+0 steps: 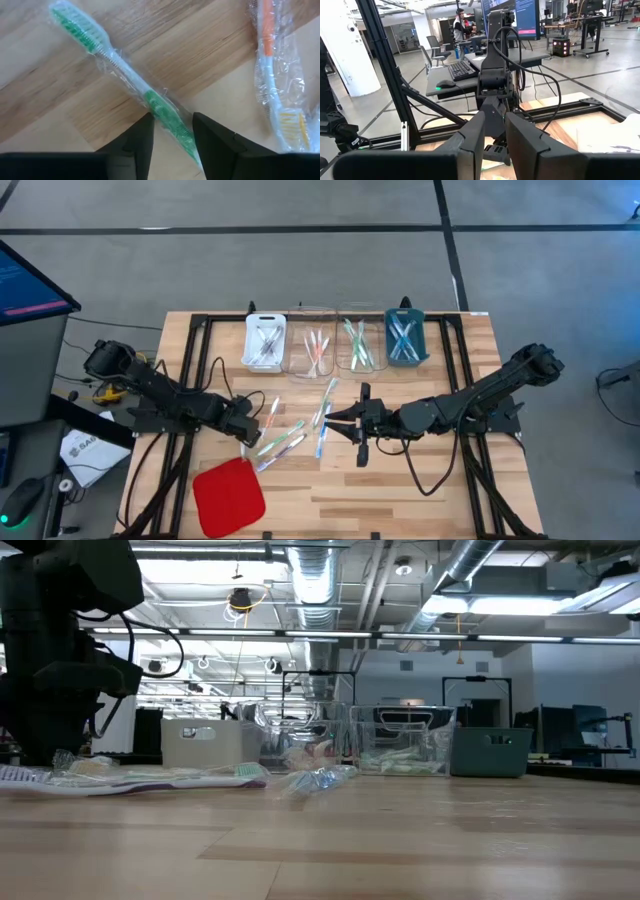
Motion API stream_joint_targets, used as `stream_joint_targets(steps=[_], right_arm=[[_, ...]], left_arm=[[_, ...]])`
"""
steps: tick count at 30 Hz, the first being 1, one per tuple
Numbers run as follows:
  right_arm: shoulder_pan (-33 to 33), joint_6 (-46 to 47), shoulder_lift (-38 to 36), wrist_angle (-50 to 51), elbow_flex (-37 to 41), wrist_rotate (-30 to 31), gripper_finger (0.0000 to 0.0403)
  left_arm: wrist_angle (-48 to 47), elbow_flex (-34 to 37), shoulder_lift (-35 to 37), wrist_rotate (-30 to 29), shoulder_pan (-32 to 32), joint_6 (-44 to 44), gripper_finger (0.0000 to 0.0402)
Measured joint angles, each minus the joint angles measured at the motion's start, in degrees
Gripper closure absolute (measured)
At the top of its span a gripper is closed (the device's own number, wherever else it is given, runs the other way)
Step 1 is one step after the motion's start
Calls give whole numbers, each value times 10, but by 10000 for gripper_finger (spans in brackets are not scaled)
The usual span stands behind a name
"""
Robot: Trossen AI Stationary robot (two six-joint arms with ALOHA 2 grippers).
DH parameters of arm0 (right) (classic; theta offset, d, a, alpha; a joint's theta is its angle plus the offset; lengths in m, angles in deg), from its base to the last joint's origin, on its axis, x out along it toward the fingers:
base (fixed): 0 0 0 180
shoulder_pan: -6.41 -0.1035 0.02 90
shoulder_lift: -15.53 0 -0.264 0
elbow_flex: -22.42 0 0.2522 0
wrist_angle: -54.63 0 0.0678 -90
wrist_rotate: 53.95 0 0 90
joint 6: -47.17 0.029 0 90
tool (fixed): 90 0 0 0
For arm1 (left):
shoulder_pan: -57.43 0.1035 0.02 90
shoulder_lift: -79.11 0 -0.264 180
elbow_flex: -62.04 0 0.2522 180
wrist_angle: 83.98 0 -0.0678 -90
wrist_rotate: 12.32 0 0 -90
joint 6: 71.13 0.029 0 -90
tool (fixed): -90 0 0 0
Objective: Pick & Place Toothbrushes
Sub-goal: Put the green toothbrush into the right transparent bin
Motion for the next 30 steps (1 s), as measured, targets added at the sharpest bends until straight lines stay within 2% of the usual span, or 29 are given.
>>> stream_joint_targets(steps=[7, 15, 30], right_arm=[[0, 0, 0, 0, 0, 0, 330], [0, 0, 0, 0, 0, 0, 330], [0, 0, 0, 0, 0, 0, 330]], left_arm=[[-3, -1, -12, 8, 9, 0, 311], [-5, 1, -4, 3, 9, 1, 384], [20, 4, 115, -62, 7, 56, 396]])
